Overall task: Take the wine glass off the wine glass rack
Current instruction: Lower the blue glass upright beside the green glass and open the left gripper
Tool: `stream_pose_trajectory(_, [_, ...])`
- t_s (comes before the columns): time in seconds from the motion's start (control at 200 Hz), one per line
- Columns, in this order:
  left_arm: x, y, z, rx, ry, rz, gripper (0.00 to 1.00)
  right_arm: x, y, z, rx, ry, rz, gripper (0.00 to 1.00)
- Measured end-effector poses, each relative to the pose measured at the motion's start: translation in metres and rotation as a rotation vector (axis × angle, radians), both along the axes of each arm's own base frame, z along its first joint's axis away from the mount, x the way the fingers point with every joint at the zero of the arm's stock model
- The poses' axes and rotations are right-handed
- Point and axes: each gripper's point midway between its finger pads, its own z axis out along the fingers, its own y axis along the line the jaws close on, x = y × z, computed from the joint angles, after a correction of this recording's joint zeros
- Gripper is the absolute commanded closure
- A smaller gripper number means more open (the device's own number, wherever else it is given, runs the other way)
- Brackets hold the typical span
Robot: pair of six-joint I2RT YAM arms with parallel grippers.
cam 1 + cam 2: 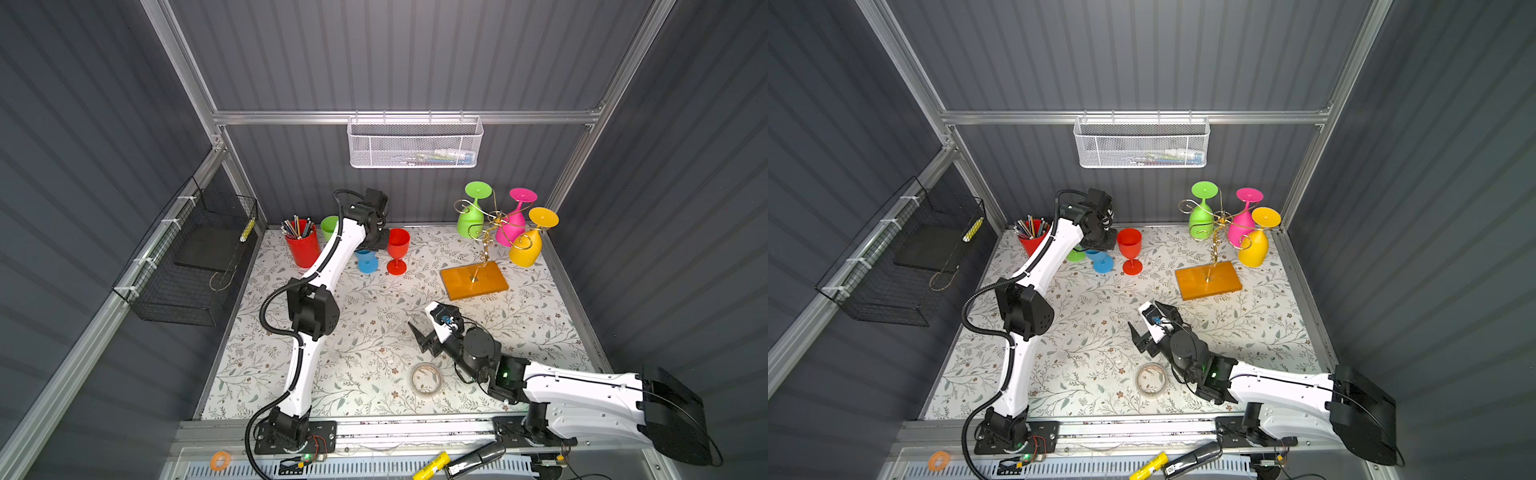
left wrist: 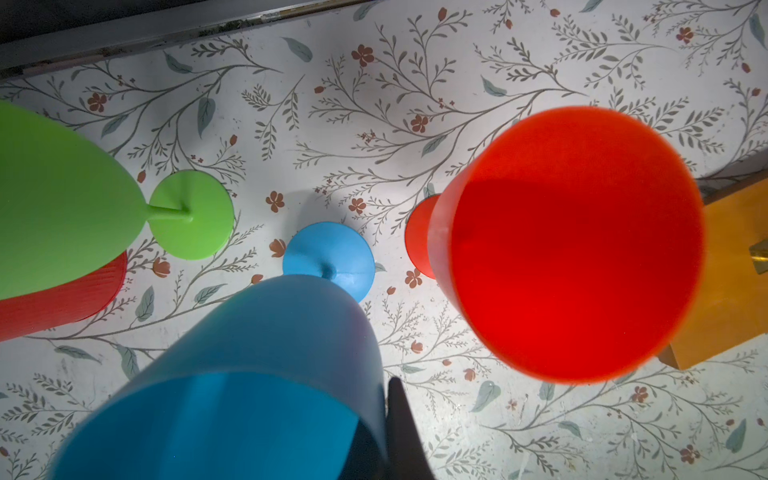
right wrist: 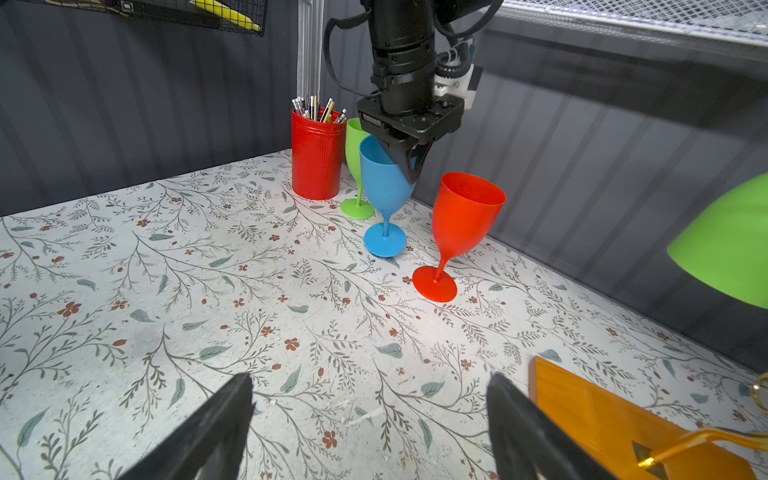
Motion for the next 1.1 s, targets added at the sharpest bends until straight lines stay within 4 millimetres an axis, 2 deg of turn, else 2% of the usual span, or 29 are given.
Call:
stream_pose_trajectory(0.215, [0.009,-0.002,-0.013,0.013,-0.002,-0.001,1.0,0.003,0.003,-0.012,-0.029,0.013,-0.006,0.1])
stream_pose_trajectory(0.28, [0.011,-0.003,-0.012,0.009,-0.015,-0.001,0.97,0.003,0.004,-0.014,-0.036,0.015,-0.008,0.09])
stream_pose_trajectory(0.425, [0.017,-0.005,-0.012,0.004,-0.033,-0.003,0.8,0.005,0.003,-0.015,-0.036,0.012,-0.019,0.08])
stream_pose_trajectory(0.51, [0.02,-0.006,-0.012,0.008,-0.043,-0.01,0.67,0.006,0.004,-0.02,-0.049,0.016,-0.023,0.08])
stream_pose_trajectory(0.836, [0.03,-0.008,-0.007,0.007,-0.09,-0.014,0.44,0.008,0.006,-0.031,-0.082,0.027,-0.026,0.08])
stream_pose_trajectory(0.956, [0.034,-0.01,-0.004,-0.002,-0.11,-0.013,0.3,0.009,0.006,-0.03,-0.082,0.023,-0.032,0.06])
stream_pose_trajectory(1.101, [0.037,-0.011,0.012,-0.015,-0.161,-0.017,0.18,0.01,0.004,-0.029,-0.082,0.015,-0.043,0.05])
